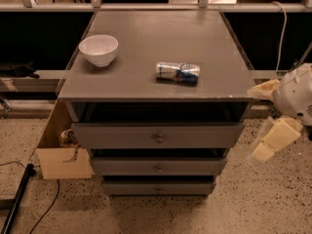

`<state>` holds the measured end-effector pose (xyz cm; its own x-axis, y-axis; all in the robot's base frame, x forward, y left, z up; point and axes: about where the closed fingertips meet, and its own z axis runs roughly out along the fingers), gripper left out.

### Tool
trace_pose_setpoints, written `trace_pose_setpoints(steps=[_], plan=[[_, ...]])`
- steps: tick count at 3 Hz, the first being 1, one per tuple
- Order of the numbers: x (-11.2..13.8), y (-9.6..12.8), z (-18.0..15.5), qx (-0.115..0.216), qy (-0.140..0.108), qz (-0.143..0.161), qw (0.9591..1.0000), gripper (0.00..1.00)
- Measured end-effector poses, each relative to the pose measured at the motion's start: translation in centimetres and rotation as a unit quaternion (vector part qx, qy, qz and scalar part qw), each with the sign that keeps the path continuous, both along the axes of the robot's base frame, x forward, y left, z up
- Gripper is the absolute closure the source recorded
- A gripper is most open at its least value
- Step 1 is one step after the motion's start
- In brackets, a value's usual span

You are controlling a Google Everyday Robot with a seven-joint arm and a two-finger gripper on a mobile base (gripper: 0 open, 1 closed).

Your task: Open top drawer

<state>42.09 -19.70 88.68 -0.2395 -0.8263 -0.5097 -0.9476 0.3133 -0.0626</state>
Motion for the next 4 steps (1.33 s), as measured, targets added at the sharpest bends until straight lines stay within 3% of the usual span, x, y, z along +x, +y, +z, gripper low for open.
trace_pose_setpoints(steps=[1,2,4], plan=[[-0.8,0.6,-2.5,0.014,0.012,-0.001,0.9998,0.0],[-1.3,-0.6,-2.3,0.011,-0.009,-0.012,0.9998,0.0],[-0.8,1.4,-4.9,-0.001,0.006,-0.01,0.9999,0.0]])
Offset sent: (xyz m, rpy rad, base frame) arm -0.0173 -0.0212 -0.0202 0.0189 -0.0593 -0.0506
